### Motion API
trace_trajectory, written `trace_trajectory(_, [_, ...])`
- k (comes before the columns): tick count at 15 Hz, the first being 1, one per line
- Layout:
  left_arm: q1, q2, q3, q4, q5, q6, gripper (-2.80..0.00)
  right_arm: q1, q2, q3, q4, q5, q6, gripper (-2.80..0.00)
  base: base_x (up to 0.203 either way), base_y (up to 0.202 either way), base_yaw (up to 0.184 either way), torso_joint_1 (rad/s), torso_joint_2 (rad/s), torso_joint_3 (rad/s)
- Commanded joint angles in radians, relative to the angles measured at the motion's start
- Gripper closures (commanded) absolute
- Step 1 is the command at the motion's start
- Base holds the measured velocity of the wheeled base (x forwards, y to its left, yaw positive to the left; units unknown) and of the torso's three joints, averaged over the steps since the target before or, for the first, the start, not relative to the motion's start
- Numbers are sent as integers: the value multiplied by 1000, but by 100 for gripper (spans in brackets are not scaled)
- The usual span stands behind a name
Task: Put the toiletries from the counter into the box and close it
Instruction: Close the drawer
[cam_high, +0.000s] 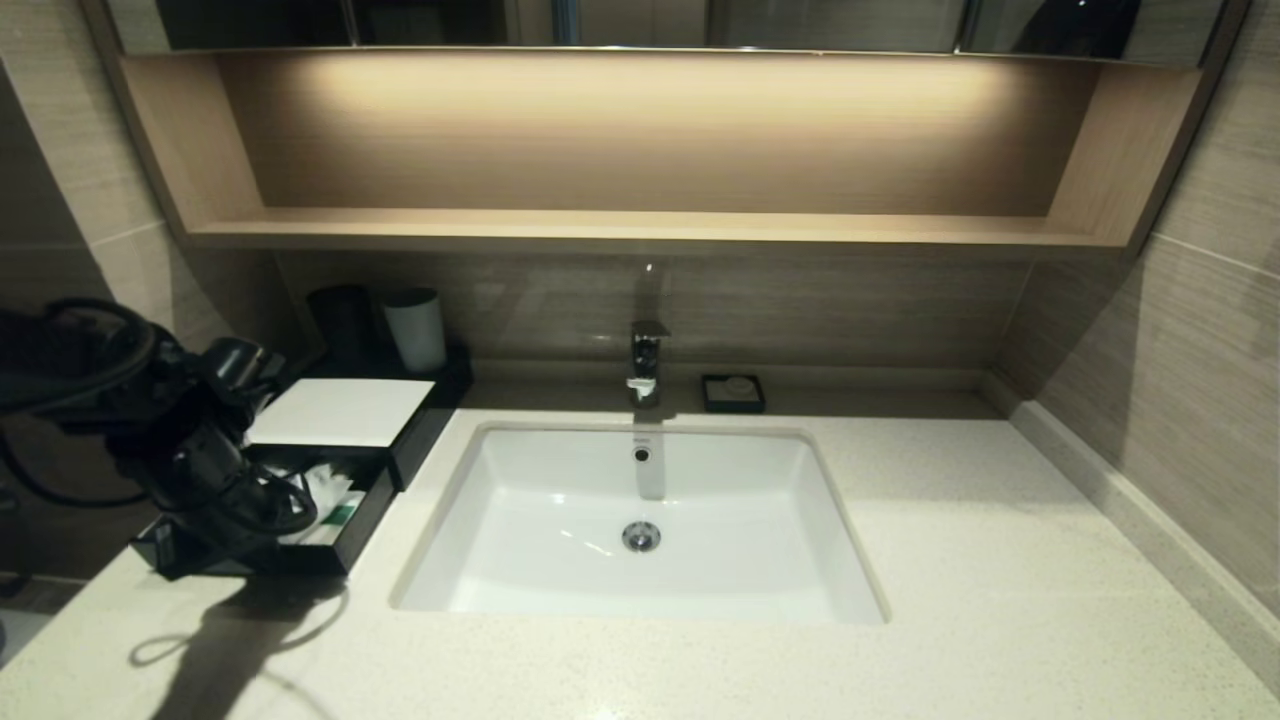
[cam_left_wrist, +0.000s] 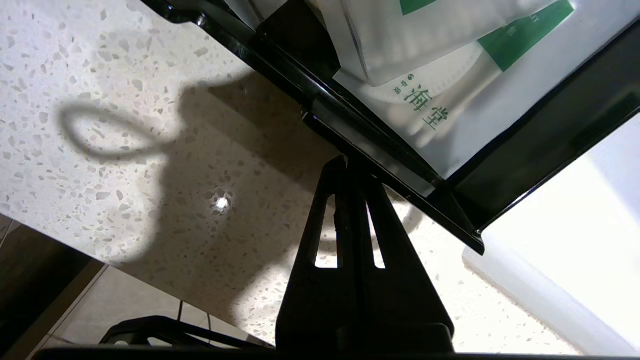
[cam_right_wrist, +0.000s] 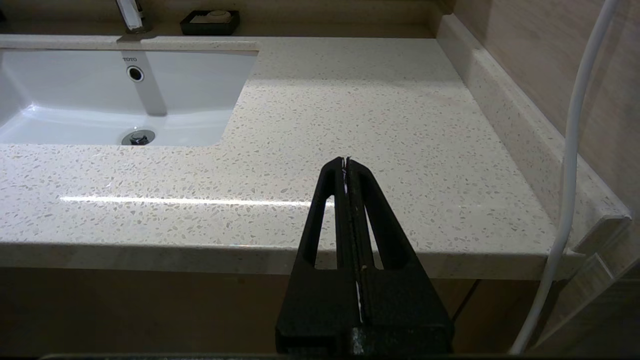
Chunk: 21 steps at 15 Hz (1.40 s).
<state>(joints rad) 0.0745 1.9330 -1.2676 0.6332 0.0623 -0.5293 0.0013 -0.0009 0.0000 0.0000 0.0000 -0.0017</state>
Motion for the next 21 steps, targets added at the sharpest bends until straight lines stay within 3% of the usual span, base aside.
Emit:
trace_trajectory(1, [1,6,-16,-1,1,-4,0,0,1,2,-2,0,0,0,0,0,0,0,0,0])
trace_trajectory(14, [-2,53,-98,-6,-1,-28,0,0,1,2,-1,0,0,0,0,0,0,0,0,0])
trace_trajectory(21, [-14,87,-172,-6,-1,-81,0,0,1,2,0,0,0,0,0,0,0,0,0,0])
